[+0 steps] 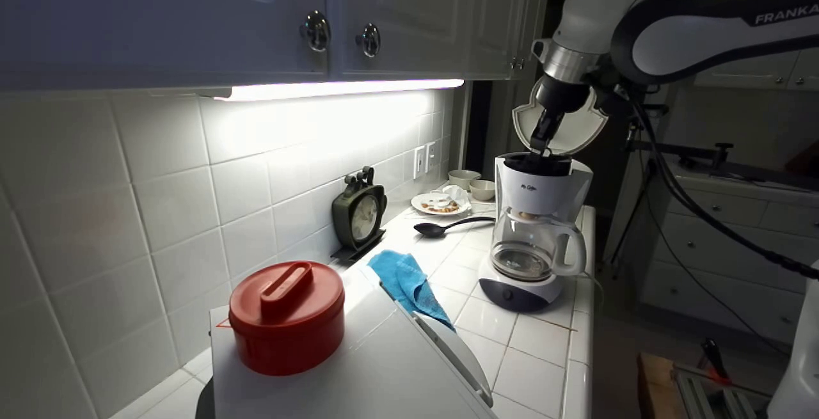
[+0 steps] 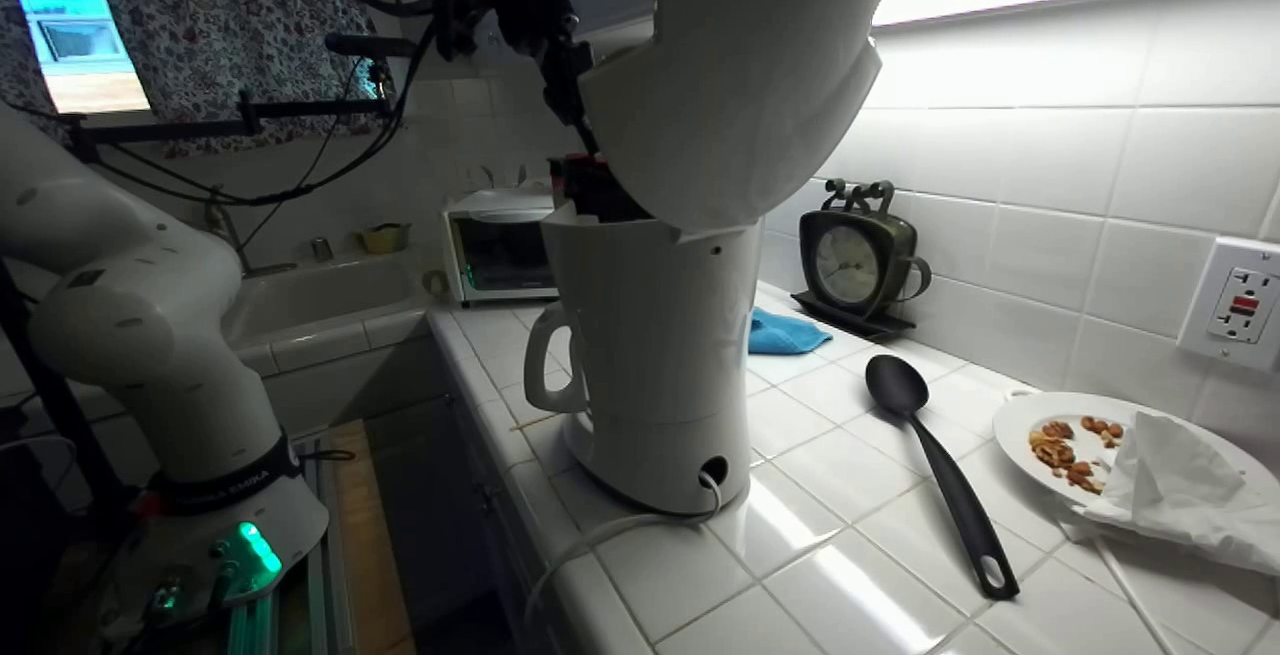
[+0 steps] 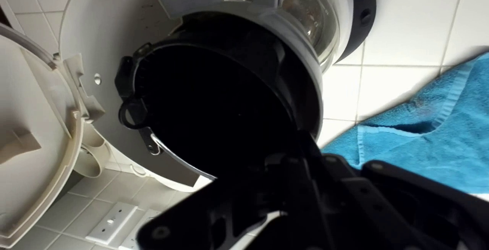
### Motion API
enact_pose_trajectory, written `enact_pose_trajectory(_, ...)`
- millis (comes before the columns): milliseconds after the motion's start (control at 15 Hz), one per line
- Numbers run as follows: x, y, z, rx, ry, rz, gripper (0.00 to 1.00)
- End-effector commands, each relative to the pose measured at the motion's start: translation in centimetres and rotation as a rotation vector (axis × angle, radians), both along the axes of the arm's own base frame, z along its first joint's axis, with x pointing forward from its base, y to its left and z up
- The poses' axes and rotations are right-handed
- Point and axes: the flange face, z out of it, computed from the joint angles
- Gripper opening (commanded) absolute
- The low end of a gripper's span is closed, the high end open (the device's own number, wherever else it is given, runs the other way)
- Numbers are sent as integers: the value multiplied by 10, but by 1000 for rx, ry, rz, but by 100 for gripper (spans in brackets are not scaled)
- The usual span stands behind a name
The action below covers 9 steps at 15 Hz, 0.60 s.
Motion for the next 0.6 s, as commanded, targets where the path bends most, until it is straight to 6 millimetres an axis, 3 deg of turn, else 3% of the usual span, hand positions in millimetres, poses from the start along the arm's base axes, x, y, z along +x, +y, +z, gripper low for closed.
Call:
enact_pose_trajectory(0, -4, -3, 0, -25, -15, -171, 1)
enact_pose_trajectory(533, -2, -10, -1, -3, -51, -373, 1)
